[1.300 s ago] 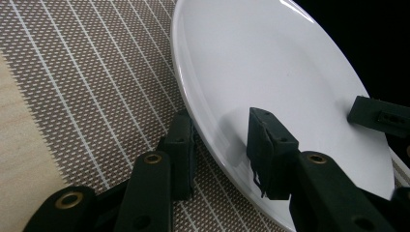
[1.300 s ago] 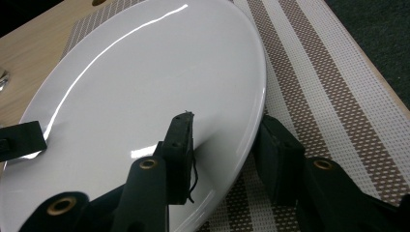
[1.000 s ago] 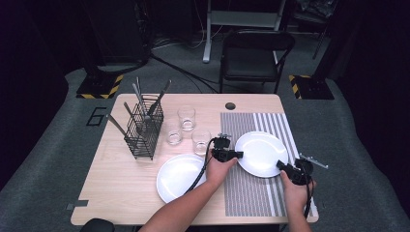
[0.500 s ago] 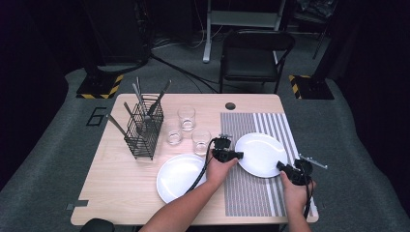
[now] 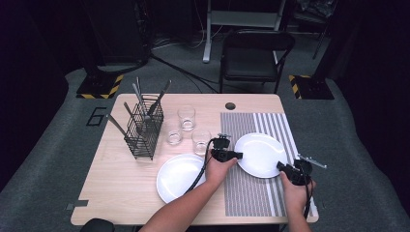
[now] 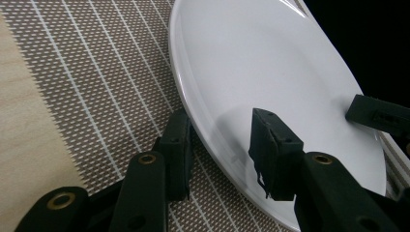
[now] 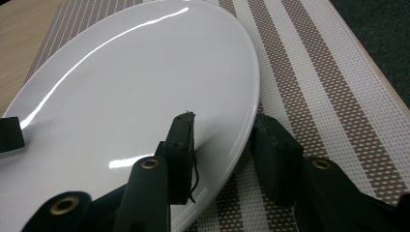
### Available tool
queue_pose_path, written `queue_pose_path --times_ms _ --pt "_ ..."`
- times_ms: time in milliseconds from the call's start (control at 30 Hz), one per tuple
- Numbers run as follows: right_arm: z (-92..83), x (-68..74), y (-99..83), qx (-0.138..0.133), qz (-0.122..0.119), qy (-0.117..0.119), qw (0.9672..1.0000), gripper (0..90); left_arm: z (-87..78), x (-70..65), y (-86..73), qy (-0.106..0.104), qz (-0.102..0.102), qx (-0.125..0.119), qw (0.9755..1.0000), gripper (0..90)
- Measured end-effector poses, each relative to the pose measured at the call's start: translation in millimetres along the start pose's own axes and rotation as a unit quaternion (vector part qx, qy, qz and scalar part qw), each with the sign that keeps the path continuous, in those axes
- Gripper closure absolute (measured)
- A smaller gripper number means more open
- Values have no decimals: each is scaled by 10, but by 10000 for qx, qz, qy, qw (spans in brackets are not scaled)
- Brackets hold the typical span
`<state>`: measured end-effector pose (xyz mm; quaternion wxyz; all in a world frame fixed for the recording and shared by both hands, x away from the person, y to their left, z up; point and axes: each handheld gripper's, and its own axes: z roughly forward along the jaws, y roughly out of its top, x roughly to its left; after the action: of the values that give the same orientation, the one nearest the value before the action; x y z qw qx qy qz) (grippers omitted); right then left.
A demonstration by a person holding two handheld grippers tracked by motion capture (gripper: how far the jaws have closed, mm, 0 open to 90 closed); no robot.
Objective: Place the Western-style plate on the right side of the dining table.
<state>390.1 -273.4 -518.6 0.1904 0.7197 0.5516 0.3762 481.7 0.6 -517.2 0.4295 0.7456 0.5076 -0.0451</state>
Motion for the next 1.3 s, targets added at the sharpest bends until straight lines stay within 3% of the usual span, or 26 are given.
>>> queue_pose_path --times_ms 367,533,700,1300 --pt "-1 -11 -4 -13 -30 -7 10000 628 -23 10 8 70 -18 29 10000 595" --pt "2 -17 -2 -26 -35 13 10000 632 -23 4 8 139 17 -73 9999 585" --pt "1 -19 -2 -23 -29 16 10000 632 -15 8 9 118 -47 -47 9999 586" --pt "-14 -17 -1 -53 1 53 10000 563 -30 21 22 15 13 -63 10000 551"
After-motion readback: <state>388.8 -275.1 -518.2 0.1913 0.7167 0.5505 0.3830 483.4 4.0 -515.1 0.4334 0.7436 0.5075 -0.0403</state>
